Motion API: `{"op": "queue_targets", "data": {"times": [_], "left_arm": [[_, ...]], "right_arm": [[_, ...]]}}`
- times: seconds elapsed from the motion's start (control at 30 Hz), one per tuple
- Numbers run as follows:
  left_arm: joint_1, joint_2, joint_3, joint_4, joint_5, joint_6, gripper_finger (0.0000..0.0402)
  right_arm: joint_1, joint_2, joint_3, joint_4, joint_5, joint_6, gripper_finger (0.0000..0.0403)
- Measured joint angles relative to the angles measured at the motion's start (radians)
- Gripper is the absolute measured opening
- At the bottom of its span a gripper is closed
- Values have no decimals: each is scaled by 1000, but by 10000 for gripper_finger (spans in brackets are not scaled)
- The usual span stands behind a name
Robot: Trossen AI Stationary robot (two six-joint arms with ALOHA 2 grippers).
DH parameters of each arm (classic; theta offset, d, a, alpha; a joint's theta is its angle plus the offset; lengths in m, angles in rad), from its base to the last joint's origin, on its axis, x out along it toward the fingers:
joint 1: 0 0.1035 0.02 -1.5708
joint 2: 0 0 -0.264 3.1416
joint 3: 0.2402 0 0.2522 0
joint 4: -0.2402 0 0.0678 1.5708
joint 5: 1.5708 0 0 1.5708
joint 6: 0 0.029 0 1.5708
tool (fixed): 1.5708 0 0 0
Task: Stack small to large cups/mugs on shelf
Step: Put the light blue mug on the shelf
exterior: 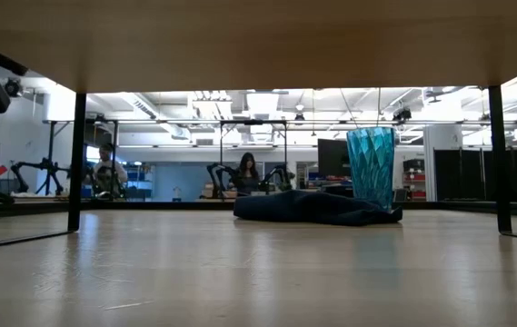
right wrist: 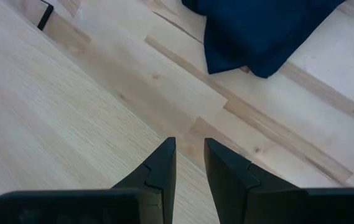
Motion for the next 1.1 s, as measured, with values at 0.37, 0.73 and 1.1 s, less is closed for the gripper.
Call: {"op": "queue_targets", "data": {"times": [0.37, 0.73, 1.1], "left_arm": [[0, -47, -4, -30, -1, -411, 5], [0, -172, -10, -166, -217, -925, 4], [0, -179, -23, -231, -253, -1216, 3]], "right_arm": [[0, 0, 0, -1, 8, -3, 77], [0, 0, 0, -27, 36, -9, 77], [-53, 0, 0, -57, 69, -36, 77]]}}
